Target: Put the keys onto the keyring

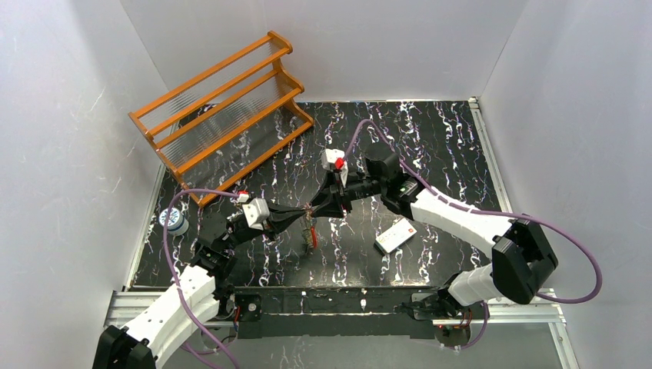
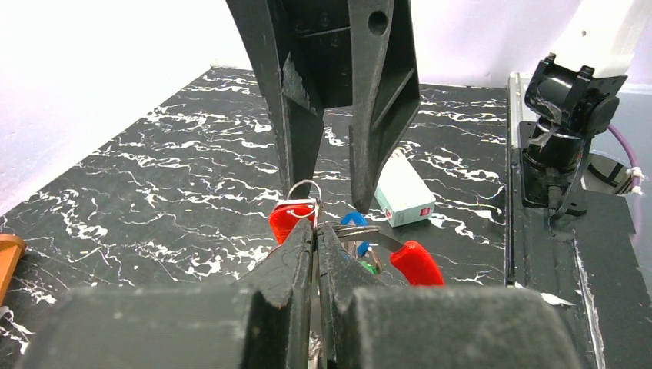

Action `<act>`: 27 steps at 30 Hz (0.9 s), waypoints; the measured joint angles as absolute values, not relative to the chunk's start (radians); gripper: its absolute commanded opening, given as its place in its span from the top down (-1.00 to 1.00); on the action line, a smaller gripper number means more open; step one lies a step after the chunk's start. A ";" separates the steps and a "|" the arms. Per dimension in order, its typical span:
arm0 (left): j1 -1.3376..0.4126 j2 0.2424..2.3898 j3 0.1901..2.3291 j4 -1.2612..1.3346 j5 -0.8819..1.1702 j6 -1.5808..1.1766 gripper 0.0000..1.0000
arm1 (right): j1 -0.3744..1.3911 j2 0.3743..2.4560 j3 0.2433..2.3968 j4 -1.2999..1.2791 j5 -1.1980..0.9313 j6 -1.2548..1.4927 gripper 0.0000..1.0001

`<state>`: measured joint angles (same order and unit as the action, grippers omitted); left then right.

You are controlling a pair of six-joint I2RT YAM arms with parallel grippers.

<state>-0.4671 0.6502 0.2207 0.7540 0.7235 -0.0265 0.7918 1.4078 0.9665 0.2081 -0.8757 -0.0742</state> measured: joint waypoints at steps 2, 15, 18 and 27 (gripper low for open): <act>-0.467 0.651 0.220 0.770 0.730 -0.035 1.00 | 0.792 1.393 0.959 0.222 -0.888 -0.075 0.11; -0.467 0.657 0.218 0.801 0.745 -0.056 1.00 | 0.792 1.281 0.879 0.308 -0.892 -0.138 0.13; -0.467 0.662 0.218 0.805 0.746 -0.059 1.00 | 0.792 1.282 0.878 0.317 -0.893 -0.142 0.13; -0.467 0.667 0.218 0.808 0.751 -0.067 1.00 | 0.792 1.285 0.877 0.363 -0.893 -0.173 0.12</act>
<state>-0.4671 0.6666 0.2176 0.8078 0.7513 -0.0669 0.7921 1.2846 0.8768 0.3630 -0.8932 -0.1730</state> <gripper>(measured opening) 0.018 0.437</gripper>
